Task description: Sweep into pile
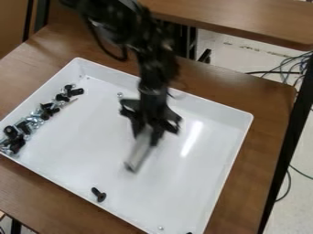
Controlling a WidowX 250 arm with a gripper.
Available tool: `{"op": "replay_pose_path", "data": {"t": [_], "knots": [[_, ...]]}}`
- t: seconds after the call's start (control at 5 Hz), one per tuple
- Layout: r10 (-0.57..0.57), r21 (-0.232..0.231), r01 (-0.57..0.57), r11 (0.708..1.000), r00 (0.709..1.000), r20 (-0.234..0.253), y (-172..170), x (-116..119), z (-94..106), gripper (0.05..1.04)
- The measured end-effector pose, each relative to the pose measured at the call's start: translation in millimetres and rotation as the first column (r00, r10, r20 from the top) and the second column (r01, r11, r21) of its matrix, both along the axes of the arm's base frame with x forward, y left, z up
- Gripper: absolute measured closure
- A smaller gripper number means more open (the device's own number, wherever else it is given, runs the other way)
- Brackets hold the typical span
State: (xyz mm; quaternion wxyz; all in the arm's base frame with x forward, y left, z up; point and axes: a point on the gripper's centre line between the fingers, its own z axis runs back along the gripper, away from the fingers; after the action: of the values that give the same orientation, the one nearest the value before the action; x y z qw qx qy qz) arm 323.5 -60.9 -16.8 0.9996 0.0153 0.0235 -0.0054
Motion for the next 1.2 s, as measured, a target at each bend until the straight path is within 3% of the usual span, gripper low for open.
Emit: {"op": "replay_pose_path", "data": {"t": [0.2, 0.4, 0.6, 0.8, 1.0, 1.2], "knots": [[-0.09, -0.037, 0.09, 0.995, 0.996, 0.0, -42, 7, -3.1, 0.731], [-0.16, -0.109, 0.152, 0.982, 0.984, -0.074, -53, 19, -24.2, 0.731], [-0.159, -0.186, 0.141, 0.972, 0.984, -0.082, -44, 43, -26.1, 0.731], [-0.106, -0.2, 0.09, 0.976, 0.992, -0.072, -24, 66, -27.1, 0.731], [-0.067, -0.194, 0.048, 0.98, 0.994, -0.09, -1, 67, -26.3, 0.731], [0.044, -0.177, -0.063, 0.982, 0.993, -0.112, 47, 61, -29.2, 0.731]]}}
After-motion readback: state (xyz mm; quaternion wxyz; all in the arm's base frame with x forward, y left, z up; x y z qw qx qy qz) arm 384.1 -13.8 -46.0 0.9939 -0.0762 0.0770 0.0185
